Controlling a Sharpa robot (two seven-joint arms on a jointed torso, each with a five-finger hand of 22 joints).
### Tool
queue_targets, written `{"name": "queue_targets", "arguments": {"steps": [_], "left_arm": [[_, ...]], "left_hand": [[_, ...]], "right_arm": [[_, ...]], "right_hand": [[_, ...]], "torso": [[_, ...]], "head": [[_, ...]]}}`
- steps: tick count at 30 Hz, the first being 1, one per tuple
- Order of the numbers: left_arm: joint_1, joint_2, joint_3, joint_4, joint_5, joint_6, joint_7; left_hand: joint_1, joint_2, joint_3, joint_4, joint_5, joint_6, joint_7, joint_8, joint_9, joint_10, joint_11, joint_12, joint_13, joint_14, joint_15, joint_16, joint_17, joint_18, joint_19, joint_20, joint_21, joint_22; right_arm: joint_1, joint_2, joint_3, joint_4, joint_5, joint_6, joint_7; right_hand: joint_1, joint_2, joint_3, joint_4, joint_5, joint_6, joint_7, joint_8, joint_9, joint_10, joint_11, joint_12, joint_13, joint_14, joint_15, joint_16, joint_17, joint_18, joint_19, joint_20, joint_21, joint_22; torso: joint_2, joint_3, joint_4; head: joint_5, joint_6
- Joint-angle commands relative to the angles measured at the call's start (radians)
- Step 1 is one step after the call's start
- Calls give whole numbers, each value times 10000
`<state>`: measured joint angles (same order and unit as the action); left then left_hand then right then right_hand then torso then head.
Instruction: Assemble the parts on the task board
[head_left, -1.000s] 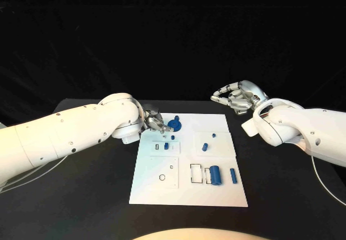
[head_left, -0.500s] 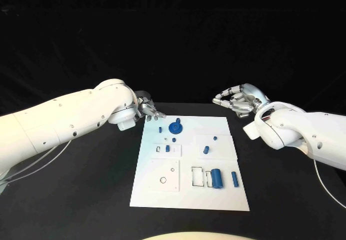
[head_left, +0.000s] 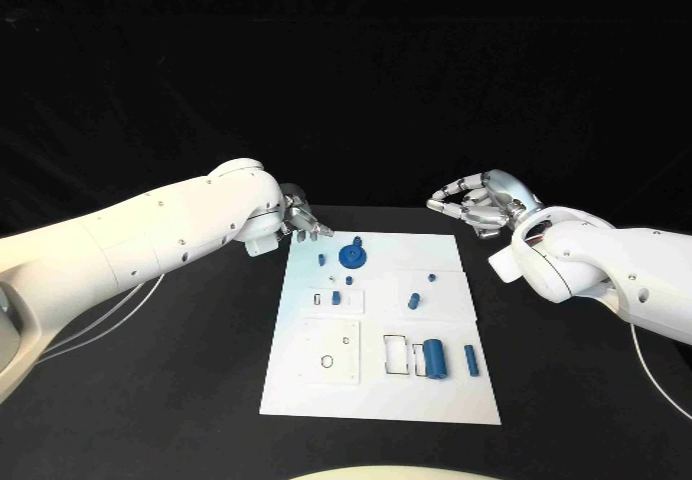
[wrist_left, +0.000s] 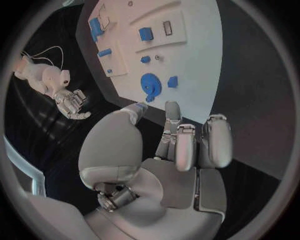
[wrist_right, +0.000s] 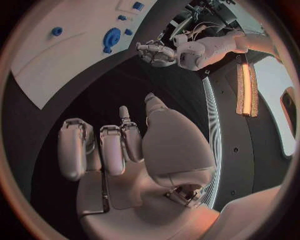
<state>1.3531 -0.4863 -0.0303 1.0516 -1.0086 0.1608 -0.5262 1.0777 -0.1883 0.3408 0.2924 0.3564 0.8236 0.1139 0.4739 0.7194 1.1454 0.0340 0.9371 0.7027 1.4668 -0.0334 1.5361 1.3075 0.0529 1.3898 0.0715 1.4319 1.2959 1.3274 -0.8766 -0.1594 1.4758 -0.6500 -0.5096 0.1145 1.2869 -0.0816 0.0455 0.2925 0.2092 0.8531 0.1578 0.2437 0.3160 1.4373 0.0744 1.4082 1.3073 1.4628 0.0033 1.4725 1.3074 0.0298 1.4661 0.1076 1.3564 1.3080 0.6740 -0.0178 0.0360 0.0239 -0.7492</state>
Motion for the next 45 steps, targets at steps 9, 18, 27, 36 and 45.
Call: {"name": "queue_targets", "arguments": {"steps": [9, 18, 27, 36, 45], "left_arm": [[-190, 499, -97, -932, 90, 713, 324], [-275, 626, -123, -1204, 108, 809, 345], [-292, 654, -152, -1257, 156, 1159, 295], [-326, 684, -194, -1286, 193, 1306, 274], [-361, 715, -207, -1333, 233, 1313, 279]], "left_hand": [[35, 53, -86, 12, -25, 92, -24, -36, -50, 49, 5, 71, 30, 847, 58, 23, 2075, 105, 26, 86, 10, 32], [0, 65, -112, 13, -45, 120, -30, -41, -68, 60, 0, 82, 33, 854, 55, 36, 2095, 102, 36, 88, 18, 47], [68, 144, -109, -10, -38, 277, -65, 5, -91, 113, -30, 142, 73, 861, 36, 49, 2114, 95, 63, 86, 39, 87], [199, 202, -95, -20, -16, 411, -103, 60, -101, 211, -64, 269, 203, 873, 9, 68, 2144, 82, 104, 71, 71, 152], [316, 268, -75, -22, -5, 539, -141, 122, -94, 281, -98, 339, 258, 888, -18, 93, 2183, 75, 129, 52, 91, 189]], "right_arm": [[0, 13, 3, 39, -54, -64, 253], [3, 9, 4, 38, -57, -69, 270], [4, 18, 4, 33, -62, -52, 271], [4, 29, 4, 24, -61, -26, 271], [4, 36, 4, 24, -60, -37, 262]], "right_hand": [[-54, 6, -60, -20, 110, -73, 8, 46, 11, -351, -4, -377, 798, 516, -63, -154, 359, 263, 19, -77, -304, 1056], [-39, 14, -68, -21, 127, -83, 8, 51, 11, -400, -4, -439, 742, 493, -63, -199, 283, 278, -11, -77, -378, 1011], [-39, 14, -68, -21, 127, -83, 8, 51, 11, -400, -4, -439, 742, 493, -63, -199, 283, 278, -11, -77, -378, 1011], [-33, 23, -70, -20, 134, -85, 8, 55, 11, -411, -5, -454, 728, 483, -64, -219, 252, 284, -23, -78, -406, 994], [-23, 46, -73, -18, 144, -89, 7, 64, 12, -410, -6, -458, 724, 475, -66, -236, 232, 286, -28, -78, -422, 986]], "torso": [[66, -3, -52], [46, 7, -33], [41, 6, -22], [44, 2, -24], [45, 7, -24]], "head": [[-10, 16], [-22, -22], [-40, -50], [-51, -76], [-17, -85]]}}
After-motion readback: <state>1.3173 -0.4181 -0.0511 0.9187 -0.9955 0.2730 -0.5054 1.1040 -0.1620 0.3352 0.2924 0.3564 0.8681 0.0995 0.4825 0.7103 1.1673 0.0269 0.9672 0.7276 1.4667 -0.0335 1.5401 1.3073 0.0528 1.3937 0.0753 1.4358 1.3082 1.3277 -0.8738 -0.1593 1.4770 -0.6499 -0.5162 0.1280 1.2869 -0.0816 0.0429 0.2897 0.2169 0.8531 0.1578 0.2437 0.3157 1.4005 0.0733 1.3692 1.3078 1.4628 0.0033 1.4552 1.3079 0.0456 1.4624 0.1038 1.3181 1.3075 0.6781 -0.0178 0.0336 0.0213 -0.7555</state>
